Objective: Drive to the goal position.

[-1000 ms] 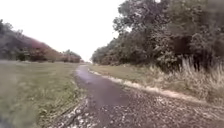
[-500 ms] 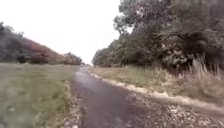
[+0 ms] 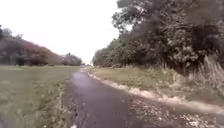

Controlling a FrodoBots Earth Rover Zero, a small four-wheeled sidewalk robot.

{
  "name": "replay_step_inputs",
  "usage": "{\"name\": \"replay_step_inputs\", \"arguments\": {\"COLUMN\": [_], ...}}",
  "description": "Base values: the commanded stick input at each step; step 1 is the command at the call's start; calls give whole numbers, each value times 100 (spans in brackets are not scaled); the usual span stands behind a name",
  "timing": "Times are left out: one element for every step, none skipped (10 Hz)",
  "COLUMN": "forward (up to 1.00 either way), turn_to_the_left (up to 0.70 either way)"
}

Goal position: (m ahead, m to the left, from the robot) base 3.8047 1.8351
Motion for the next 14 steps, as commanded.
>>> {"name": "replay_step_inputs", "arguments": {"forward": [99, 99, 99, 99, 99, 99, 99, 99, 99, 99, 99, 99, 99, 99], "turn_to_the_left": [0, 2, 18, 29, 35, 39, 39, 39, 34, 20, 0, 0, 0, 0]}}
